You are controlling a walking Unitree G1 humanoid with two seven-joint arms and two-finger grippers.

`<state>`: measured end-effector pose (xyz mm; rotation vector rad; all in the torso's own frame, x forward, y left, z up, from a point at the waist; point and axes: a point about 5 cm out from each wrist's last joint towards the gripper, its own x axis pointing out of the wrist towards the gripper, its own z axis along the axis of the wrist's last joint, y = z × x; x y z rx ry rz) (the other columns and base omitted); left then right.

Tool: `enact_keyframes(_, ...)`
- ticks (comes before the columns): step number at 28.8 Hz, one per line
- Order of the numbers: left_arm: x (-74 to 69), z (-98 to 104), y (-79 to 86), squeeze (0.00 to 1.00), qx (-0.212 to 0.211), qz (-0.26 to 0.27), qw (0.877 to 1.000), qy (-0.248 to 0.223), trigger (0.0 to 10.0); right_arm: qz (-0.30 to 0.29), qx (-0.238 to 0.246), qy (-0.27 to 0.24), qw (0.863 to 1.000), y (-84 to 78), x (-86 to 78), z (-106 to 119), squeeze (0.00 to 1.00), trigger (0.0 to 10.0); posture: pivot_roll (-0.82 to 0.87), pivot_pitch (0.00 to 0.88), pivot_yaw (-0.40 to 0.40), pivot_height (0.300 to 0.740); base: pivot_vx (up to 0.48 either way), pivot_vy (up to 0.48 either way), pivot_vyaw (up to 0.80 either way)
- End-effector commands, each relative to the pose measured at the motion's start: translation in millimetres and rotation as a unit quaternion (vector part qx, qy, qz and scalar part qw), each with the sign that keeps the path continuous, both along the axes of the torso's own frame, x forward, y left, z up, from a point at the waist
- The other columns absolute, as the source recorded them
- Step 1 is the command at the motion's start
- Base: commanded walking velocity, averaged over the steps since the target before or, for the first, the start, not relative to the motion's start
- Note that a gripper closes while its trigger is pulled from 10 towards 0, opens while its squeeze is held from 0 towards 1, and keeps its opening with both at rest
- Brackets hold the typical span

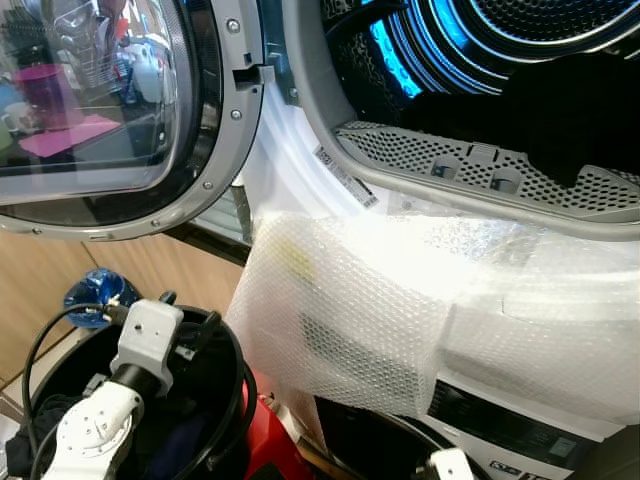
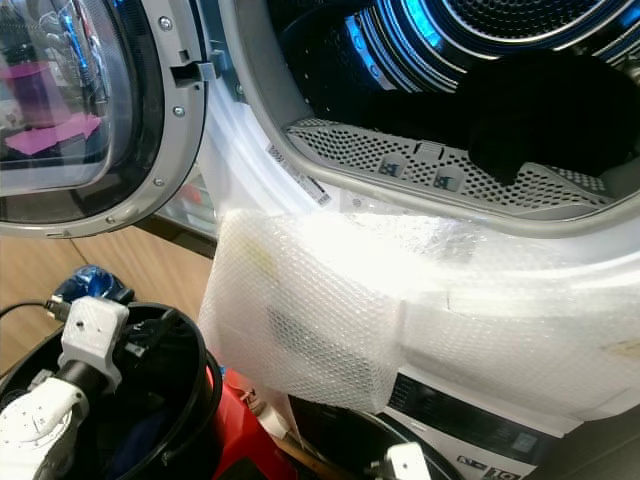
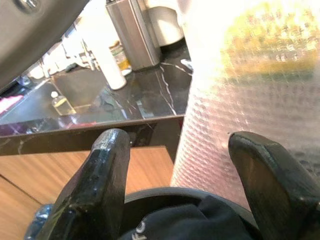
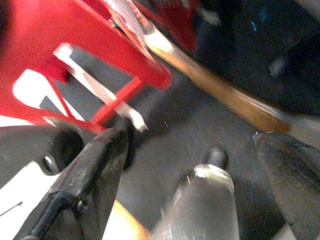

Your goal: Clothes washing

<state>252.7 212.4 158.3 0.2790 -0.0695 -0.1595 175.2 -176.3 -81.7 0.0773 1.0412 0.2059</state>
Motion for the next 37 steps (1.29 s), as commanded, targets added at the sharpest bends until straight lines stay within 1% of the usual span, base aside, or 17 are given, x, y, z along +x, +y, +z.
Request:
enact_keyframes(1, -0.8, 3, 19.4, 0.00, 0.005, 0.048, 0.998, 0.030, 10.0, -0.035, -0.027, 0.022, 0.999, -0.8, -8.4, -7, 0.00, 10.0, 0.06, 0.055, 0.072, 0.740, 0.000, 0.000, 0.00)
enact_keyframes(3, -1.8, 1, 25.8, 0.00, -0.002, 0.060, 0.997, 0.050, 10.0, -0.051, -0.042, 0.033, 0.997, -1.7, -11.6, -10, 0.00, 10.0, 0.06, 0.055, 0.073, 0.740, 0.000, 0.000, 0.00)
enact_keyframes(4, -2.0, 0, 28.5, 0.51, -0.002, 0.056, 0.996, 0.064, 10.0, -0.062, -0.048, 0.042, 0.996, -2.2, -14.4, -12, 0.00, 10.0, 0.06, 0.056, 0.072, 0.740, 0.000, 0.000, 0.00)
enact_keyframes(5, -2.0, 0, 28.5, 0.51, -0.002, 0.056, 0.996, 0.064, 10.0, -0.062, -0.048, 0.042, 0.996, -2.2, -14.4, -12, 0.00, 10.0, 0.06, 0.056, 0.072, 0.740, 0.000, 0.000, 0.00)
enact_keyframes(6, -2.8, -2, 32.1, 0.79, 0.001, 0.049, 0.995, 0.092, 10.0, -0.070, -0.055, 0.050, 0.995, -2.5, -16.8, -14, 0.00, 10.0, 0.06, 0.056, 0.072, 0.740, 0.000, 0.000, 0.00)
enact_keyframes(7, -3.6, -4, 34.8, 0.79, 0.002, 0.045, 0.993, 0.112, 10.0, -0.075, -0.059, 0.055, 0.994, -2.5, -18.4, -15, 0.00, 10.0, 0.07, 0.067, 0.074, 0.740, 0.000, 0.000, 0.00)
enact_keyframes(8, -7.4, -7, 45.0, 1.00, 0.041, 0.044, 0.986, 0.157, 10.0, -0.093, -0.062, 0.057, 0.992, -2.7, -18.2, -15, 0.00, 10.0, 0.07, 0.072, 0.076, 0.740, 0.000, 0.000, 0.00)
enact_keyframes(10, -11.4, -11, 51.7, 1.00, 0.079, 0.031, 0.980, 0.181, 10.0, -0.098, -0.062, 0.057, 0.992, -2.8, -17.6, -15, 0.00, 10.0, 0.07, 0.072, 0.076, 0.740, 0.000, 0.000, 0.00)
enact_keyframes(11, -11.4, -11, 51.7, 1.00, 0.079, 0.031, 0.980, 0.181, 10.0, -0.098, -0.062, 0.057, 0.992, -2.8, -17.6, -15, 0.00, 10.0, 0.07, 0.072, 0.076, 0.740, 0.000, 0.000, 0.00)
enact_keyframes(12, -14.3, -16, 56.0, 1.00, 0.081, 0.017, 0.976, 0.201, 10.0, -0.097, -0.059, 0.055, 0.992, -1.9, -16.8, -15, 0.00, 10.0, 0.07, 0.079, 0.076, 0.740, 0.000, 0.000, 0.00)
enact_keyframes(16, -17.5, -20, 62.3, 1.00, 0.119, -0.024, 0.968, 0.221, 10.0, -0.094, -0.065, 0.056, 0.992, -0.6, -16.5, -15, 0.00, 10.0, 0.07, 0.087, 0.068, 0.740, 0.000, 0.000, 0.00)
enact_keyframes(22, -12.8, -25, 74.0, 1.00, 0.111, -0.076, 0.961, 0.241, 10.0, -0.095, -0.070, 0.060, 0.991, 0.2, -18.0, -16, 0.00, 10.0, 0.06, 0.094, 0.058, 0.740, 0.000, 0.000, 0.00)
enact_keyframes(24, -5.3, -28, 77.3, 1.00, 0.131, -0.087, 0.957, 0.245, 10.0, -0.095, -0.070, 0.061, 0.991, 0.1, -19.1, -17, 0.00, 10.0, 0.05, 0.098, 0.053, 0.740, 0.000, 0.000, 0.00)
enact_keyframes(26, -1.4, -30, 76.8, 1.00, 0.136, -0.095, 0.955, 0.246, 10.0, -0.095, -0.071, 0.061, 0.991, -0.3, -19.7, -17, 0.00, 10.0, 0.05, 0.098, 0.053, 0.740, 0.000, 0.000, 0.00)
enact_keyframes(31, 18.1, -40, 73.4, 1.00, 0.127, -0.133, 0.950, 0.253, 10.0, -0.092, -0.076, 0.064, 0.991, -4.0, -24.3, -18, 0.00, 10.0, 0.04, 0.098, 0.042, 0.740, 0.000, 0.000, 0.00)
enact_keyframes(35, 23.2, -46, 69.9, 1.00, 0.116, -0.142, 0.948, 0.258, 10.0, -0.094, -0.077, 0.065, 0.990, -6.0, -25.2, -19, 0.00, 10.0, 0.04, 0.099, 0.035, 0.740, 0.000, 0.000, 0.00)
enact_keyframes(37, 28.8, -54, 64.7, 1.00, 0.107, -0.160, 0.944, 0.268, 10.0, -0.090, -0.081, 0.066, 0.990, -7.7, -26.4, -19, 0.00, 10.0, 0.03, 0.101, 0.030, 0.740, 0.000, 0.000, 0.00)
